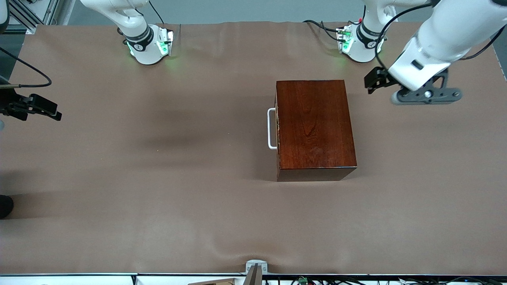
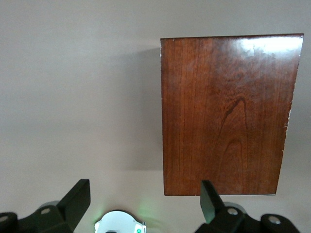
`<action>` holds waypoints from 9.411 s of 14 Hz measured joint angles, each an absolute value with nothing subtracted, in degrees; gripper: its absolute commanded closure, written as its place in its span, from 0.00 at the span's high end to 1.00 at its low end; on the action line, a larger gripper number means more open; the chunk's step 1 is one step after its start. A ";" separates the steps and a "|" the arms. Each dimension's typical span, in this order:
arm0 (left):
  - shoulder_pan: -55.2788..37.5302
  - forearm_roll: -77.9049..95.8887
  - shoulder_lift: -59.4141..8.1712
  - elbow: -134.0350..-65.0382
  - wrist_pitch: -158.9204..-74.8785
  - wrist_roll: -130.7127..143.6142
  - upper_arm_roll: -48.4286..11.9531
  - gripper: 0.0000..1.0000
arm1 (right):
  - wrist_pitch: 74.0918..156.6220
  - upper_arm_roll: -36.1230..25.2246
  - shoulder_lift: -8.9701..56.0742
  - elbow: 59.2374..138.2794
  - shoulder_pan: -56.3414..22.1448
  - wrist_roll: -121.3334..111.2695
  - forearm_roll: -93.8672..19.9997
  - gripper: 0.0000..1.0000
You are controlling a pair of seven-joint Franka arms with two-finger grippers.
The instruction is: Open drawer, take yellow block, close drawer
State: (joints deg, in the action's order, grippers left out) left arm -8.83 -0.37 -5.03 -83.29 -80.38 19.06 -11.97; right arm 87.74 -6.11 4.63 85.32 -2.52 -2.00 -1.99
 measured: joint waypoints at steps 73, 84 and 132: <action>-42.64 -16.91 -38.12 -73.24 -108.13 62.79 -9.47 1.00 | 87.77 -6.08 4.62 85.27 -2.52 -2.00 -1.98 1.00; -43.89 -16.91 -40.27 -72.54 -109.67 59.65 -8.64 1.00 | 87.78 -6.08 4.62 85.27 -2.52 -2.00 -1.98 1.00; -46.95 -11.30 -44.68 -72.13 -118.78 63.36 -8.95 1.00 | 87.78 -6.07 4.62 85.26 -2.52 -2.00 -1.95 1.00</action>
State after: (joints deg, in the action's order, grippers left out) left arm -46.95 -11.30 -44.68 -72.13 -118.78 63.36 -8.95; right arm 87.78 -6.07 4.62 85.26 -2.52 -2.00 -1.95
